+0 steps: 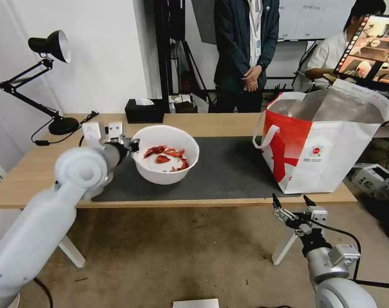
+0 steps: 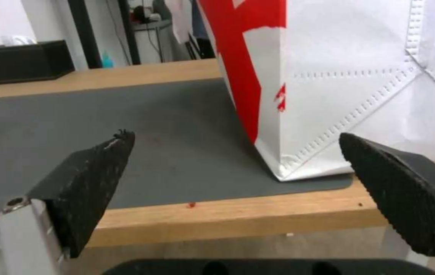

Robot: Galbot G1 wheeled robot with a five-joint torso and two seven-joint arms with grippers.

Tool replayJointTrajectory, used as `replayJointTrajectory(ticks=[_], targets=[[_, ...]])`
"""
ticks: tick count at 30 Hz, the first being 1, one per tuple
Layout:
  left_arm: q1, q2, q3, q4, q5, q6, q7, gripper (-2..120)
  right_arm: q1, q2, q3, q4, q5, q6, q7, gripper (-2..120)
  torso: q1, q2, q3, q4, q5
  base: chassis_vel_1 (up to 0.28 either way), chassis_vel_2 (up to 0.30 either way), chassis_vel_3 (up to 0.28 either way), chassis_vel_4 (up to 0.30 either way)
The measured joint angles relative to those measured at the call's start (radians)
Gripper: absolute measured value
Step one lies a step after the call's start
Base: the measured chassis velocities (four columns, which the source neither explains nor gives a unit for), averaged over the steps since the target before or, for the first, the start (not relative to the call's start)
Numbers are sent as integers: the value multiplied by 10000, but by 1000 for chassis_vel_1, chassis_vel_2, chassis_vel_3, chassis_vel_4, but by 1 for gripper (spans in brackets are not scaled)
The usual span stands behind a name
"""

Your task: Pick up the trash from the table and place it into the takeout bag.

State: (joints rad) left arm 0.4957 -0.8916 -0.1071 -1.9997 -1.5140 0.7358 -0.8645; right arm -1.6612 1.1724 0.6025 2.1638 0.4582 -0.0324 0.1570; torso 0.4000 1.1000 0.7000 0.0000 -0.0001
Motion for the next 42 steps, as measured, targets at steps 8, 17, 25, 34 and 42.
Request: replayJointTrajectory(ticks=[8, 17, 25, 34, 42], targets=[[-2686, -839, 1716, 678, -1773, -3, -1224, 0, 44, 36, -17, -122, -5, -24, 45, 100, 0, 0, 0, 0, 6, 0, 0, 0, 0], [-5512, -2866, 3289, 2780, -1824, -4, -1343, 0, 64, 51, -15, -212, -5, -49, 66, 100, 1, -1, 0, -3, 7, 0, 0, 0, 0], [-6705, -4614, 3647, 4635, -1574, -4, -1213, 0, 37, 72, 10, -286, -3, -50, 73, 100, 1, -1, 0, -2, 4, 0, 0, 0, 0], [-7580, -6960, 3721, 6842, -729, -4, -733, 0, -99, 73, 36, -321, 0, -41, 95, 100, 0, 0, -1, -8, 8, 0, 0, 0, 0], [-7679, -7139, 4222, 7774, 1551, -3, 1531, 0, -186, 136, -3, -330, -4, -13, 103, 100, 0, -1, -1, 5, 2, 0, 0, 0, 0]])
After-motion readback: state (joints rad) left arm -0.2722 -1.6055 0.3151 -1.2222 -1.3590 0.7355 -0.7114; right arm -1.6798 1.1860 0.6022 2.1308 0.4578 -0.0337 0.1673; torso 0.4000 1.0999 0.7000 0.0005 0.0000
